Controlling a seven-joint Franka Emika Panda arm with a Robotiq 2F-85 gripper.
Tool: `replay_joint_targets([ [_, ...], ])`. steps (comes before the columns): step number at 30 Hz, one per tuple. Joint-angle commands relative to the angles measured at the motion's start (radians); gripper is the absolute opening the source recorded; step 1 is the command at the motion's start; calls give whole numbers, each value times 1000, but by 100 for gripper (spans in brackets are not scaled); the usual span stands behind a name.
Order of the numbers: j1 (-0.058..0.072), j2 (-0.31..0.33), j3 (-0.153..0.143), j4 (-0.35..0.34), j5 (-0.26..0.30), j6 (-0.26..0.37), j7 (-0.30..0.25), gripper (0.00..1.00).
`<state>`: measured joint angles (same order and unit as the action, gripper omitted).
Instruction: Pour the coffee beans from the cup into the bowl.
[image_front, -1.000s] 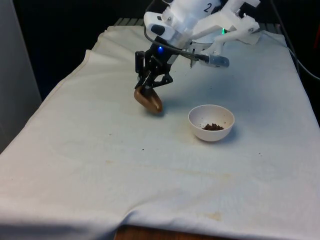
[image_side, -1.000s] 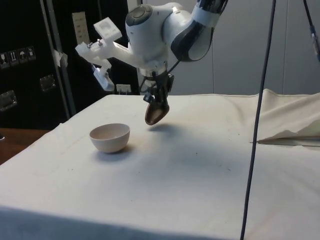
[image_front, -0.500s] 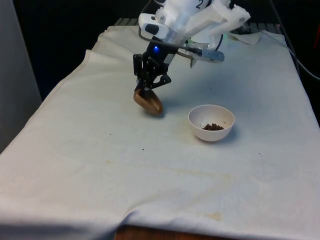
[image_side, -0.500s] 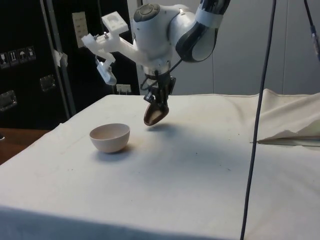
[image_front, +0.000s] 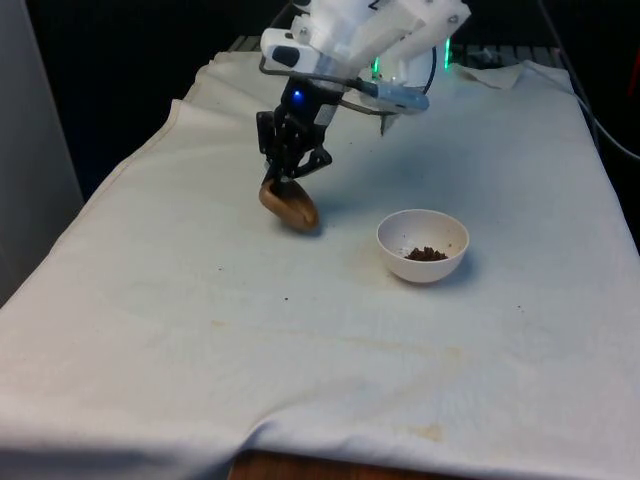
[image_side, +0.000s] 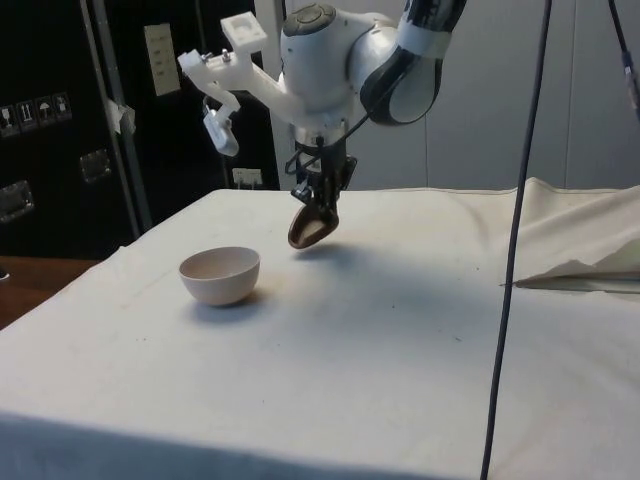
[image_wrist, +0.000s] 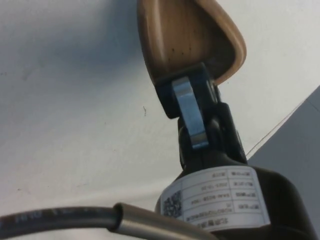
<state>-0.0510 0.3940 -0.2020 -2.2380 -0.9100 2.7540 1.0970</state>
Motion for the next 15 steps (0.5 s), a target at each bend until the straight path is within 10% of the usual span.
replay_joint_targets([
  [1, 0, 2, -6, 0, 8, 7, -10, 1],
  [2, -20, 7, 3, -8, 32, 36, -37, 1],
  [8, -1, 11, -37, 0, 74, 46, -77, 1],
  [9, -18, 11, -28, -8, 107, 62, -109, 1],
  [15, -20, 4, -36, -14, 182, 66, -173, 1],
])
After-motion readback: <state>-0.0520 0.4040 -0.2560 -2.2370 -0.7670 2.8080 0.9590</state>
